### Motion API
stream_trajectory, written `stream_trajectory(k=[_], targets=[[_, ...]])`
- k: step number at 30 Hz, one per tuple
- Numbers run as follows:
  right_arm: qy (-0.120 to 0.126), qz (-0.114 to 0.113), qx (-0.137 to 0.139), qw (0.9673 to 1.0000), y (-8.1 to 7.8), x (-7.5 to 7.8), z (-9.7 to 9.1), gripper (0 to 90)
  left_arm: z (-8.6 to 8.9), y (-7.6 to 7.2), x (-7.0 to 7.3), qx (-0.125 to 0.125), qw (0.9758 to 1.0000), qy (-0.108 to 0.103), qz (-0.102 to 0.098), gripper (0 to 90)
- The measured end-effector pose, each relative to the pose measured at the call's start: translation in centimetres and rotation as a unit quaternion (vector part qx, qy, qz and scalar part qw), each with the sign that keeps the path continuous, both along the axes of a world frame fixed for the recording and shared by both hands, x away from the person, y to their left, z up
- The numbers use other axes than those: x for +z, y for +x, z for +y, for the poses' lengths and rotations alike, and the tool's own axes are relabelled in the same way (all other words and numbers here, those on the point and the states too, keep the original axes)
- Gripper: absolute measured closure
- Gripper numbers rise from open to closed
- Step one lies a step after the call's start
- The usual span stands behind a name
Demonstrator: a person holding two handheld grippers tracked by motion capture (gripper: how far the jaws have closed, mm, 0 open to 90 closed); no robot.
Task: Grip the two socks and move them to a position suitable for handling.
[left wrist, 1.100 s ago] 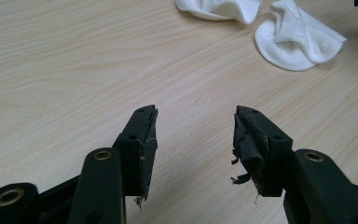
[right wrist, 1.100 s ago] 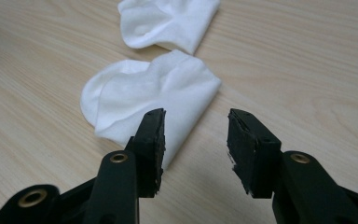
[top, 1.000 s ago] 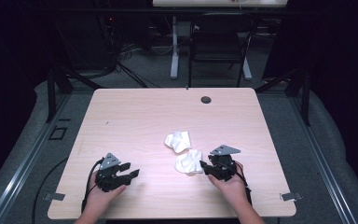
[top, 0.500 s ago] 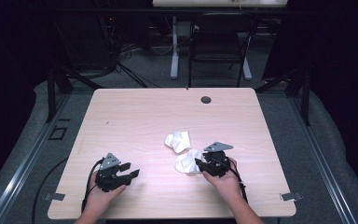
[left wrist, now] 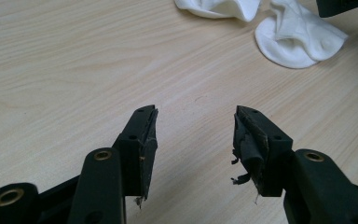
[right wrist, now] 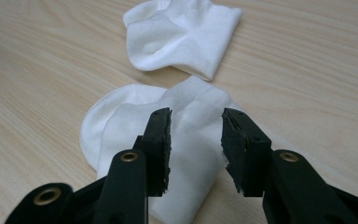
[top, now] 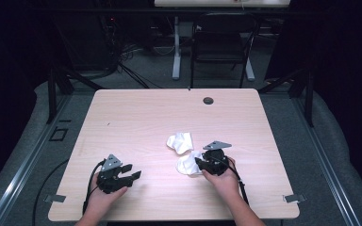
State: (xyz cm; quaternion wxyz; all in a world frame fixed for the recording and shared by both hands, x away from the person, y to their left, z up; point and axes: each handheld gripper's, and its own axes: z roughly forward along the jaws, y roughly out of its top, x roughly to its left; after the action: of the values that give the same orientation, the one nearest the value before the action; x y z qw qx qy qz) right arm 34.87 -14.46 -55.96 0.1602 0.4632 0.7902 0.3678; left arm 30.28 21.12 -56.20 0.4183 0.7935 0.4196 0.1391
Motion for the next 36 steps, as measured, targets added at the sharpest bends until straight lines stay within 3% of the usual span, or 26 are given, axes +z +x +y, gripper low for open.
stream_trajectory(k=[24, 36], targets=[[-0.023, 0.006, 0.017, 0.9996, 0.6, -1.5, 1.2, 73.8, -0.1, 0.1, -0.1, -0.005, 1.0, 0.0, 0.0, 50.1], [-0.024, 0.001, 0.031, 0.9992, -0.2, -1.7, 1.5, 74.5, 0.0, 0.1, -0.1, -0.006, 1.0, 0.005, -0.001, 51.4]])
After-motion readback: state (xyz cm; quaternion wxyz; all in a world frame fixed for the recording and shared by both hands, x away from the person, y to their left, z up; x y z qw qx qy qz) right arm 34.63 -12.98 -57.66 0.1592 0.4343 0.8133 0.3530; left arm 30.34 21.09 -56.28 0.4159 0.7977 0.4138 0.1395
